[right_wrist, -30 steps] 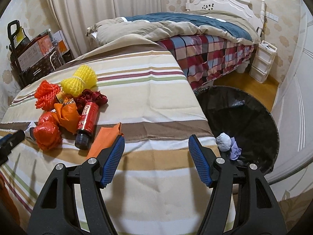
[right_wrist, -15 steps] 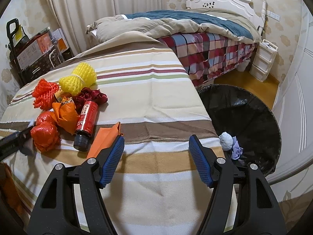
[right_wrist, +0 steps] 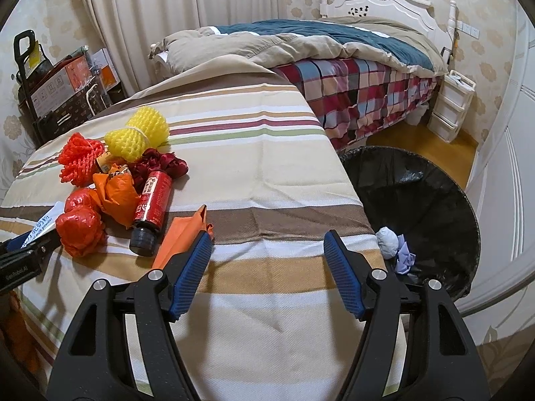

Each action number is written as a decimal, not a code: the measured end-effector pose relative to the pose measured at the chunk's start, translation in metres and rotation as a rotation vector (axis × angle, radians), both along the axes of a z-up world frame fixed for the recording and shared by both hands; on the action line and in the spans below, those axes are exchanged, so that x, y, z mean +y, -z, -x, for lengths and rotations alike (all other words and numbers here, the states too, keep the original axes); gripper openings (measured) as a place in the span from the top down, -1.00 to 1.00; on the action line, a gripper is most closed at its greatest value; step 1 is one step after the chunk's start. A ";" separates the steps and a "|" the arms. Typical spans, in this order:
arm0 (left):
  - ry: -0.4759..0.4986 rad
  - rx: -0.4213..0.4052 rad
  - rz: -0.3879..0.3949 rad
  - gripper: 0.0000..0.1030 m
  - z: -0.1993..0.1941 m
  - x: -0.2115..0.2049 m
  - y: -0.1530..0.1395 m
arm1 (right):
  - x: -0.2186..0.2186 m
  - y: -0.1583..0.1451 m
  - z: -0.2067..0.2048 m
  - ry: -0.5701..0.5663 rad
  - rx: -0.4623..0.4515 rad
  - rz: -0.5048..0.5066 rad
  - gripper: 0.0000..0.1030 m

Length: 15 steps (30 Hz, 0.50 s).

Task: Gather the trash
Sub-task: 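Grasp the white milk powder tube with the left gripper while the right grasps the orange cloth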

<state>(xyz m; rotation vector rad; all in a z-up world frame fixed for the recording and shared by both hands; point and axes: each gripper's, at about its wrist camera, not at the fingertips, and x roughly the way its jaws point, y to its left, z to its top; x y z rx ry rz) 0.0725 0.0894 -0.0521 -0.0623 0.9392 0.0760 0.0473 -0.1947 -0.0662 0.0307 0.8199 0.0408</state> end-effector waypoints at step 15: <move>0.027 -0.037 -0.005 0.31 0.009 0.002 -0.002 | 0.008 -0.007 0.012 0.003 -0.028 -0.008 -0.32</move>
